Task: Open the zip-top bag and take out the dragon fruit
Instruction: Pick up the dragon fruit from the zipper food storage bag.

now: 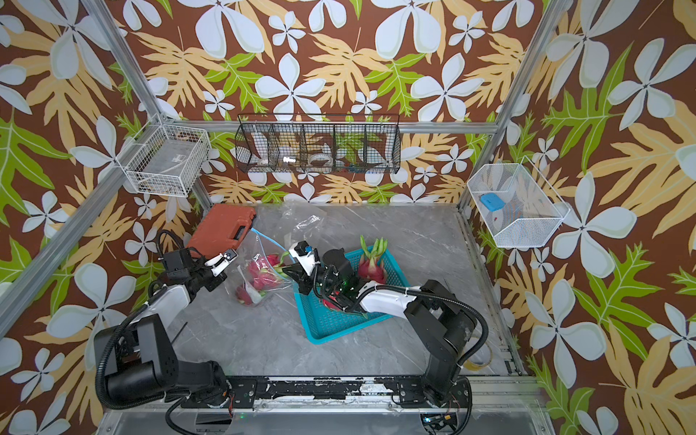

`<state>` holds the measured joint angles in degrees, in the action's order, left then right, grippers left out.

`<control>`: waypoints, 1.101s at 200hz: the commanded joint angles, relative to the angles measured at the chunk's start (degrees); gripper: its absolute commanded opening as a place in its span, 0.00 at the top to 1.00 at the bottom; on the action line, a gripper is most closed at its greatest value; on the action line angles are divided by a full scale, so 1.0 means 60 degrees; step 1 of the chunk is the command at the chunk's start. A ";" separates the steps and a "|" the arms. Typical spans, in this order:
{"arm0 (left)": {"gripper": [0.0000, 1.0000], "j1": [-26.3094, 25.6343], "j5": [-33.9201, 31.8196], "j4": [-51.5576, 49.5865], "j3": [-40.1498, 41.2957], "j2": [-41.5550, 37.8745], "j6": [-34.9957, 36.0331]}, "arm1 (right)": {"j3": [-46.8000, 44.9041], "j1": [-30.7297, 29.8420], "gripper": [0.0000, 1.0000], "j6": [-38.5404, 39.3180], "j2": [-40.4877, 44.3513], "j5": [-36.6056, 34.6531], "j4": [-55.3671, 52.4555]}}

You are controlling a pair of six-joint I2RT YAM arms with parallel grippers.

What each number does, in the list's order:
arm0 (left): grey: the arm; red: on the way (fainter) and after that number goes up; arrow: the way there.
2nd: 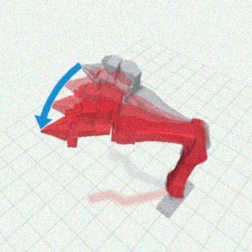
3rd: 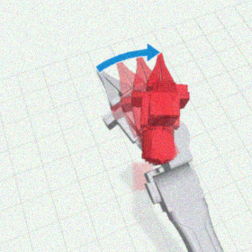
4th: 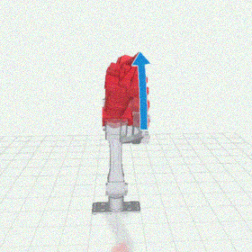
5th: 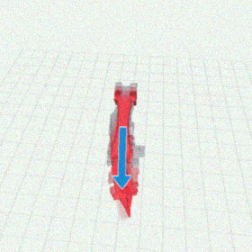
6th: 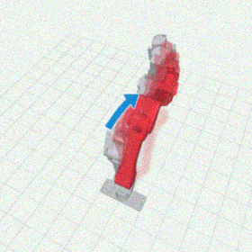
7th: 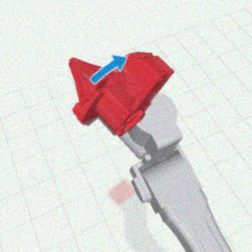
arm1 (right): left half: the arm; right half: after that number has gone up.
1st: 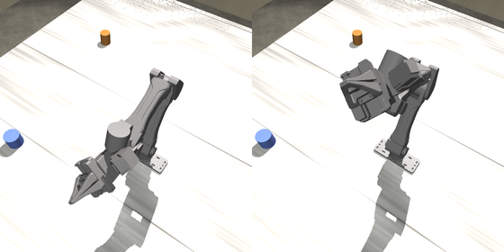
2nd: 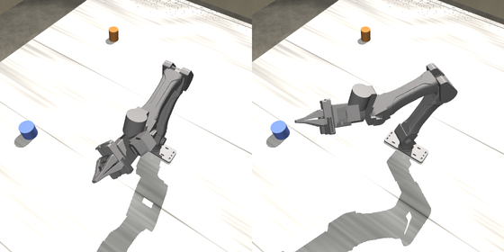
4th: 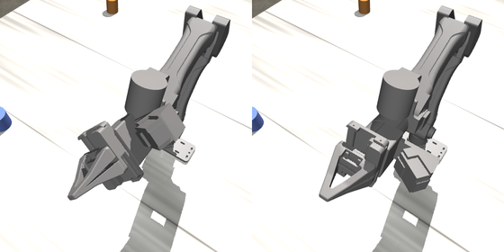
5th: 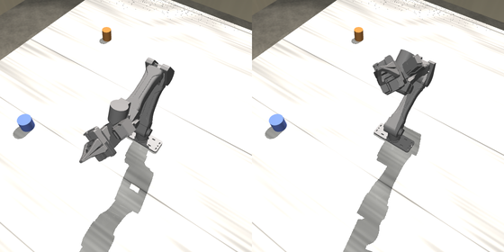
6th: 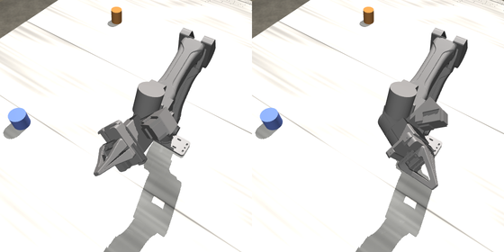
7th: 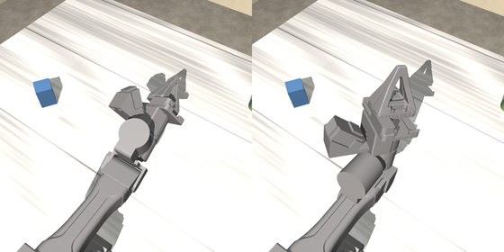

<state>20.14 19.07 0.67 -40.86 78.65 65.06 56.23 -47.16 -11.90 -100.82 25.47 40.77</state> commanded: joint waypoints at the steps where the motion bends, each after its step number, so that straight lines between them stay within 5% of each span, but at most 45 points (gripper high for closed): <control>1: 0.98 0.0009 -0.0137 -0.0142 -0.0187 -0.0142 0.0054 | 0.0082 0.0077 1.00 -0.0170 -0.0249 0.0017 0.0708; 9: 0.80 -0.0001 0.0072 -0.0699 -0.0343 -0.0247 0.0062 | 0.0191 0.0070 1.00 -0.0197 -0.0429 0.0024 0.0719; 25: 0.28 -0.0030 0.0746 -0.2289 -0.0750 -0.0526 0.0579 | 0.0474 0.0074 1.00 -0.0274 -0.0807 0.0190 0.0748; 46: 0.12 -0.0265 0.1165 -0.3319 -0.0977 -0.0993 0.1026 | 0.0717 0.0068 1.00 -0.0331 -0.1143 0.0333 0.0865; 72: 0.08 -0.0619 0.1421 -0.3837 -0.1579 -0.0962 0.1284 | 0.0978 0.0083 1.00 -0.0298 -0.1378 0.0486 0.0801; 132: 0.08 -0.1392 0.1155 -0.4174 -0.4036 0.1701 0.1556 | 0.1624 0.0084 1.00 -0.0156 -0.1484 0.0764 0.0203; 193: 0.11 -0.2033 0.0717 -0.8372 -0.6908 0.4052 0.3259 | 0.2452 0.0093 1.00 0.0526 -0.1771 0.1154 -0.0778; 220: 0.07 -0.2090 0.1542 -0.8871 -0.7576 0.4162 0.3483 | 0.3033 0.0222 1.00 0.0886 -0.2000 0.1540 -0.1316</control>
<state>7.77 24.10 -43.75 -83.66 103.59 82.48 72.16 -46.50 -9.61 -111.98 31.35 34.94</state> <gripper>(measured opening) 0.921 0.052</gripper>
